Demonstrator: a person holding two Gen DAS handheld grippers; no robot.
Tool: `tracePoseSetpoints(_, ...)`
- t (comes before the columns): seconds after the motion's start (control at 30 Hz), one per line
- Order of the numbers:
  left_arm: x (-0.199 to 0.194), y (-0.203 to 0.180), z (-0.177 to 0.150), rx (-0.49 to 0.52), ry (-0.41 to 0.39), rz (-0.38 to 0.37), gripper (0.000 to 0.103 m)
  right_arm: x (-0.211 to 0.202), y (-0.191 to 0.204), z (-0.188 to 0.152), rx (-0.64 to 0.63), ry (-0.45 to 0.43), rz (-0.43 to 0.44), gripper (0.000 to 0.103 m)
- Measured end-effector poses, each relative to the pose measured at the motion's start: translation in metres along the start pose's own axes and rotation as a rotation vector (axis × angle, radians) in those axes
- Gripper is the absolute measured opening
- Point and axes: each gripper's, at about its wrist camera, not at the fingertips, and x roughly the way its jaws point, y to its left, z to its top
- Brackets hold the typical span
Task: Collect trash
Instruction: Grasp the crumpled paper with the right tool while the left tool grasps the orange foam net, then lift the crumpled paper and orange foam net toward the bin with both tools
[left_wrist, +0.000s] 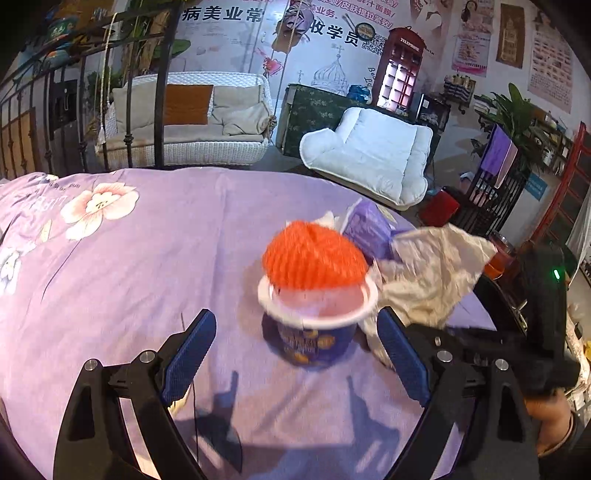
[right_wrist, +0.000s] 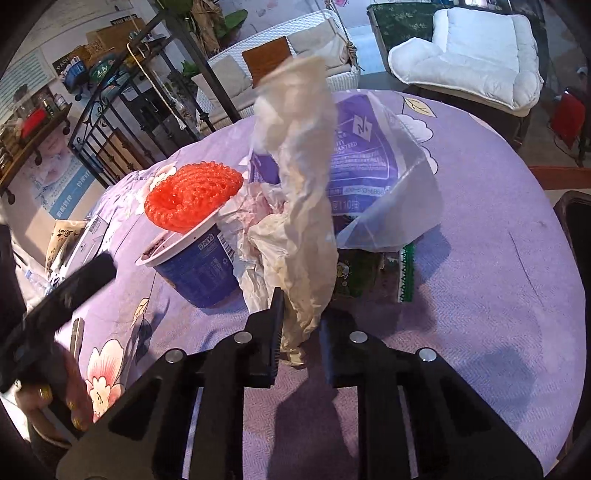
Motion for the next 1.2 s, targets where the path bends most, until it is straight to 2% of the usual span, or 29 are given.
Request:
tracePoseSetpoints(0.23,0.037,0.0,0.029,-0.008,0.061,-0.046,0.086,-0.022,0.007,-0.005,-0.045,-0.048,-0.003,0.012)
tracePoseSetpoints(0.3,0.045,-0.002,0.032,-0.009,0.083,-0.057,0.072,-0.028,0.009,-0.008,-0.055,-0.065,-0.013,0.012)
tracePoseSetpoints(0.33,0.046,-0.003,0.031,-0.005,0.092,-0.052,0.059,-0.03,0.01,-0.009,-0.056,-0.072,-0.014,0.012)
tracePoseSetpoints(0.37,0.046,-0.004,0.03,-0.004,0.095,-0.05,0.052,-0.032,0.009,-0.011,-0.053,-0.075,-0.013,0.012)
tracePoseSetpoints(0.4,0.045,-0.005,0.029,-0.004,0.092,-0.051,0.048,-0.034,0.008,-0.013,-0.047,-0.077,-0.011,0.012)
tracePoseSetpoints(0.53,0.035,-0.006,0.024,-0.003,0.069,-0.03,0.018,-0.042,0.008,-0.02,-0.045,-0.1,-0.017,0.012)
tracePoseSetpoints(0.57,0.031,-0.004,0.022,-0.004,0.058,-0.029,0.015,-0.044,0.008,-0.02,-0.044,-0.107,-0.016,0.012)
tracePoseSetpoints(0.73,0.019,-0.006,0.019,-0.019,0.041,-0.034,0.012,-0.057,0.012,-0.028,-0.047,-0.139,-0.017,0.012)
tracePoseSetpoints(0.87,-0.003,-0.008,0.019,-0.035,-0.02,-0.028,0.012,-0.072,0.015,-0.035,-0.058,-0.176,-0.032,0.012)
tracePoseSetpoints(1.03,-0.035,-0.023,0.013,-0.006,-0.103,-0.009,0.012,-0.1,0.01,-0.047,-0.057,-0.24,-0.049,0.012)
tracePoseSetpoints(1.2,-0.045,-0.043,-0.001,0.015,-0.107,-0.045,0.012,-0.127,-0.004,-0.055,-0.023,-0.296,-0.066,0.012)
